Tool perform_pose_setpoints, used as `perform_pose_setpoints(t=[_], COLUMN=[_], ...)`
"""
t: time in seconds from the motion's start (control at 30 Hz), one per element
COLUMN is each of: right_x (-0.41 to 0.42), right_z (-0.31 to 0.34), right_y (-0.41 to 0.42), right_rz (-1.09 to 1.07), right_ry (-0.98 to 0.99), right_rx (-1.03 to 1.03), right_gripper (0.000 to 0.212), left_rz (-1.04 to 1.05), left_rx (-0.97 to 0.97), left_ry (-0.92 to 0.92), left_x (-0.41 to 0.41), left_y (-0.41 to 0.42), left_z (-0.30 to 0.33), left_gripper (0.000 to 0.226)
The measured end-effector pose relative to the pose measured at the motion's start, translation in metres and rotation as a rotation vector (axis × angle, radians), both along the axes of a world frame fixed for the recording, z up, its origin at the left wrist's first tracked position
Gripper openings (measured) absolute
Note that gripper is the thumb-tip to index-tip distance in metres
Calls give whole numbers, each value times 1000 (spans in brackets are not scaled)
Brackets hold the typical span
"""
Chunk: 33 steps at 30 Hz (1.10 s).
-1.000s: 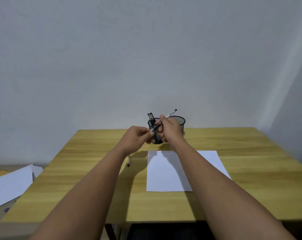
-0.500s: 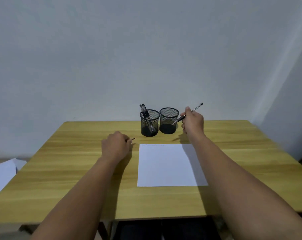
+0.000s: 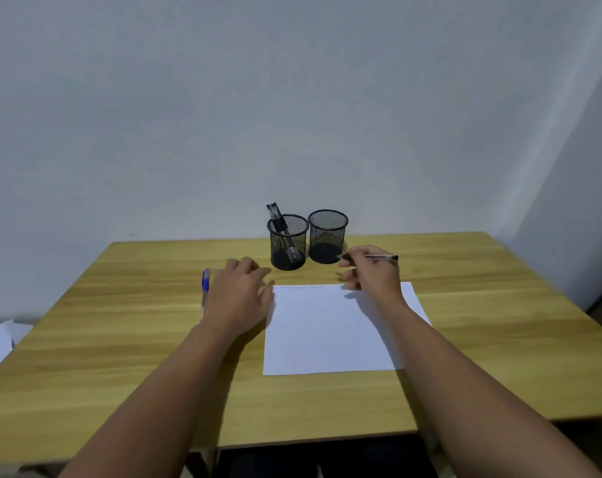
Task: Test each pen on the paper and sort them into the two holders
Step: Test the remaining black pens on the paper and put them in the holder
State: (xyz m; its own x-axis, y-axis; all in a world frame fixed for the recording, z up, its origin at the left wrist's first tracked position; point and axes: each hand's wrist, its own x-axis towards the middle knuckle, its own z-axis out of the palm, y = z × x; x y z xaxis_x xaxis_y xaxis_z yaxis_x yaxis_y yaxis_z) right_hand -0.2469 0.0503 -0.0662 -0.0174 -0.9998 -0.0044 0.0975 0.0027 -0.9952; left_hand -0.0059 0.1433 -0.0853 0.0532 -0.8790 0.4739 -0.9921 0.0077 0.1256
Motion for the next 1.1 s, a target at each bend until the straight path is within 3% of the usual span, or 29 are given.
perform_pose_setpoints(t=[0.13, 0.4, 0.67, 1.1], right_x=[13, 12, 11, 11], right_z=[-17, -39, -48, -54], right_y=[-1, -7, -12, -15], right_rz=[73, 139, 99, 117], right_ry=[-42, 186, 195, 270], right_rx=[-67, -145, -104, -146], right_gripper=[43, 51, 40, 39], left_rz=[-171, -131, -77, -65], left_rx=[135, 205, 264, 236], left_ry=[-30, -136, 35, 54], left_x=[-15, -11, -4, -5], left_y=[8, 20, 23, 24], left_z=[-2, -16, -26, -31], left_gripper=[69, 94, 91, 89])
